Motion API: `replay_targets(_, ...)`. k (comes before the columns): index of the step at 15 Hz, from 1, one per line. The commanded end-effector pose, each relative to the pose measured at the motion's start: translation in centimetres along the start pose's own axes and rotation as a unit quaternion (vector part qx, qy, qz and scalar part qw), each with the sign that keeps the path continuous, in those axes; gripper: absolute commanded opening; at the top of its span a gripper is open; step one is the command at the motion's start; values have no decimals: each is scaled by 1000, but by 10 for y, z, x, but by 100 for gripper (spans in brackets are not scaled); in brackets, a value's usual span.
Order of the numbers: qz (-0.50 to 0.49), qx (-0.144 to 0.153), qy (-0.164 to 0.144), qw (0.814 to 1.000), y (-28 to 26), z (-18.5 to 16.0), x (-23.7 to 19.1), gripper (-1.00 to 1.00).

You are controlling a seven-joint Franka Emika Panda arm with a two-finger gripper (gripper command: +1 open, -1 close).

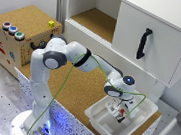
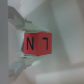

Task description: Place the pink block on the table

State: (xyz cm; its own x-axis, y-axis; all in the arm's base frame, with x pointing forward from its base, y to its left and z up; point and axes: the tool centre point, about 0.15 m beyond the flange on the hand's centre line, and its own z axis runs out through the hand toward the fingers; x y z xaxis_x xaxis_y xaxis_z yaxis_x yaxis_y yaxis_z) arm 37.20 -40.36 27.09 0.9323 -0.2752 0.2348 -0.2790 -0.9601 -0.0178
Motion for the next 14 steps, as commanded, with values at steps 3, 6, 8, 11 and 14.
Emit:
replay_targets(3,-106,60,59,991,-105,-77,-24,-100)
replay_targets(6,-147,78,40,985,-140,-58,-26,-100)
replay_targets(8,-174,86,28,980,-166,-40,-34,-100)
replay_targets(11,-193,78,18,978,-196,-9,-46,-100)
replay_targets(14,-191,48,21,980,-213,17,-45,-100)
